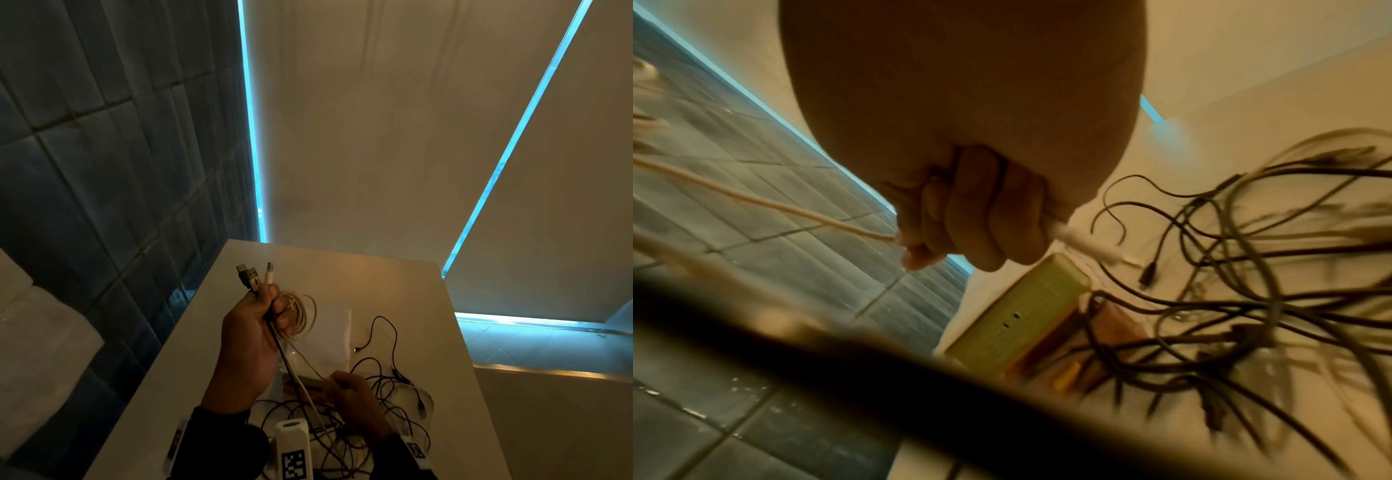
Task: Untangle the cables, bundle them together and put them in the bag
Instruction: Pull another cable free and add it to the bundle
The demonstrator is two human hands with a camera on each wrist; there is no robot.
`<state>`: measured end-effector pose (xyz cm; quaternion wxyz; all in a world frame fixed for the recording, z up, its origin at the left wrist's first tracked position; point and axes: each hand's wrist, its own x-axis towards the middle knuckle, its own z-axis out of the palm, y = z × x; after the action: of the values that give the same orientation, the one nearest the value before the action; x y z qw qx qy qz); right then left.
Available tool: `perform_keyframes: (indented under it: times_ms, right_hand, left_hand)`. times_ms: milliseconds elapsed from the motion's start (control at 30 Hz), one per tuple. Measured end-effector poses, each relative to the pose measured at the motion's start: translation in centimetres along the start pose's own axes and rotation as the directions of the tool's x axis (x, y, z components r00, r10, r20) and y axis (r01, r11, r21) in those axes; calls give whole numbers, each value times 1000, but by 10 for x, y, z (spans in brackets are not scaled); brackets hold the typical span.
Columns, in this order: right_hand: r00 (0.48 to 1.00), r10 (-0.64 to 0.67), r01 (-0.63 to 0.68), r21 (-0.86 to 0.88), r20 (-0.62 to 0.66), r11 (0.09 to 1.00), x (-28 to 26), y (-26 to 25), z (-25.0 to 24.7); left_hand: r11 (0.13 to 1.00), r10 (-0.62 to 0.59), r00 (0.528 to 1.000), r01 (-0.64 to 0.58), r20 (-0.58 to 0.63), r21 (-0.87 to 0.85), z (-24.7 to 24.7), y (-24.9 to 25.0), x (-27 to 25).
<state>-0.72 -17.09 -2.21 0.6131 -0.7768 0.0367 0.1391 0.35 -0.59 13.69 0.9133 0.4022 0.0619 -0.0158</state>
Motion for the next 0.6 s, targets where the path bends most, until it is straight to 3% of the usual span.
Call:
perform_keyframes:
  times_ms: [167, 300, 467, 600]
  right_hand:
    - [991, 11, -19, -59, -130, 998, 5, -3, -8]
    - [965, -13, 37, 89, -263, 995, 4, -36, -15]
    - [926, -281, 338, 223, -254, 914, -12, -104, -14]
    - [896, -417, 441, 193, -155, 876, -24, -126, -12]
  left_hand:
    - [997, -21, 999, 24, -30, 75, -1, -3, 5]
    - [990, -41, 998, 48, -53, 133, -1, -6, 6]
    - [983, -60, 995, 72, -75, 170, 3, -12, 8]
    - [976, -17, 995, 39, -102, 216, 3, -10, 9]
